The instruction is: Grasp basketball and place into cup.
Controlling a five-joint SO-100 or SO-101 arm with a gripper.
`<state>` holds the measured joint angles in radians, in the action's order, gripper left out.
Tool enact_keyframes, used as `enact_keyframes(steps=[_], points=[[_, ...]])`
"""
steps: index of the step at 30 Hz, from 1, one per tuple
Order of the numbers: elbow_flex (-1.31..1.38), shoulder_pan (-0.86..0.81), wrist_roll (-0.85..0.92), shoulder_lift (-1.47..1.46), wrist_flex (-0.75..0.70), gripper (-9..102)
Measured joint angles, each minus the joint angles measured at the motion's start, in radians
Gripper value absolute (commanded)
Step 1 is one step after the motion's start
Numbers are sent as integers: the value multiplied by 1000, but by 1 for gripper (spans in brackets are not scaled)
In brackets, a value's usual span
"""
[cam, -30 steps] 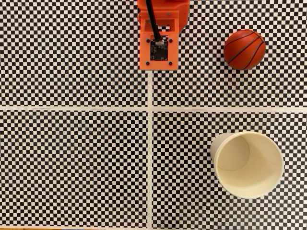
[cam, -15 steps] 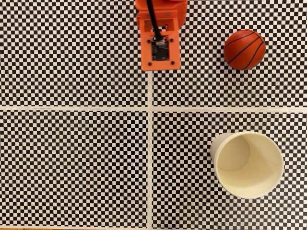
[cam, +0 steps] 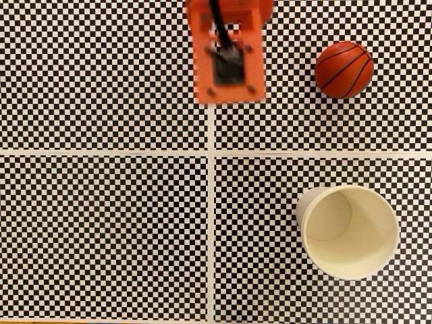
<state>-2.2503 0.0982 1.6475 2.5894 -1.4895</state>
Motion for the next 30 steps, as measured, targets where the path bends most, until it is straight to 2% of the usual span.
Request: enact_keyframes(steps=[3, 8, 15, 21, 30], points=[[239, 103, 14, -169, -114, 30], [480, 265, 5, -272, -218, 57], [508, 479, -137, -330, -230, 61], [482, 566, -106, -379, -230, 58], [479, 611, -72, -442, -229, 67]])
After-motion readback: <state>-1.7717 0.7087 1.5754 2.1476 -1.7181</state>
